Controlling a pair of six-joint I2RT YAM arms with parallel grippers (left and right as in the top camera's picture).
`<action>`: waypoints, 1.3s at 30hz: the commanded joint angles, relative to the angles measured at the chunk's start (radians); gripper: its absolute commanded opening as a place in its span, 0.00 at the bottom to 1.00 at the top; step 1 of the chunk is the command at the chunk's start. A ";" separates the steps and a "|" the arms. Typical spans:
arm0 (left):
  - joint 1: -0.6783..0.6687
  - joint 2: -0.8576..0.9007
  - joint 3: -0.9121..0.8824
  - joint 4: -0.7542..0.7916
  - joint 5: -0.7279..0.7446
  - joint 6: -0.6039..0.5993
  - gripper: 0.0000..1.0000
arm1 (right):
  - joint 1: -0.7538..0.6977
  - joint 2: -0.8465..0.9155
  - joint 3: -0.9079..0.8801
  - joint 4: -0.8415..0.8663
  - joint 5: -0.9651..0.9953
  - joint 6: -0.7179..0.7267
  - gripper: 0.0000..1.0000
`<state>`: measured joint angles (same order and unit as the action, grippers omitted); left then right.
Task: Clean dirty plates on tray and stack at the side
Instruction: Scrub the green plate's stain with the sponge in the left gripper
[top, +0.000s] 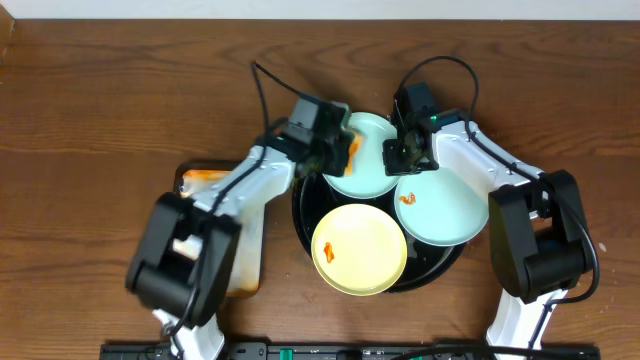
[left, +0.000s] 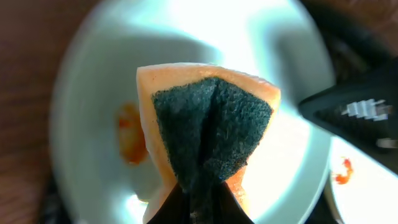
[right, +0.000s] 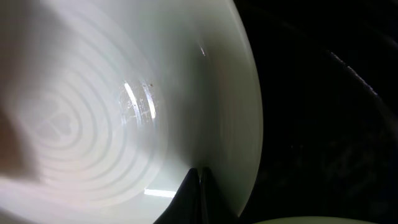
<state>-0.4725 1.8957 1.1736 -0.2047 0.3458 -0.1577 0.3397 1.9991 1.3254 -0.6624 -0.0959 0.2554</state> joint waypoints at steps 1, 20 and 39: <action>-0.023 0.030 0.016 0.029 0.013 -0.013 0.07 | 0.010 0.015 0.004 -0.003 0.017 -0.010 0.01; -0.028 0.163 0.031 0.018 -0.413 -0.020 0.07 | 0.018 0.015 0.004 -0.026 0.029 -0.028 0.01; -0.029 0.161 0.310 -0.395 -0.631 -0.122 0.07 | 0.017 0.015 0.000 -0.048 0.073 -0.028 0.01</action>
<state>-0.5350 2.0361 1.4334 -0.5560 -0.1661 -0.2440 0.3653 1.9991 1.3277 -0.6910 -0.1009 0.2405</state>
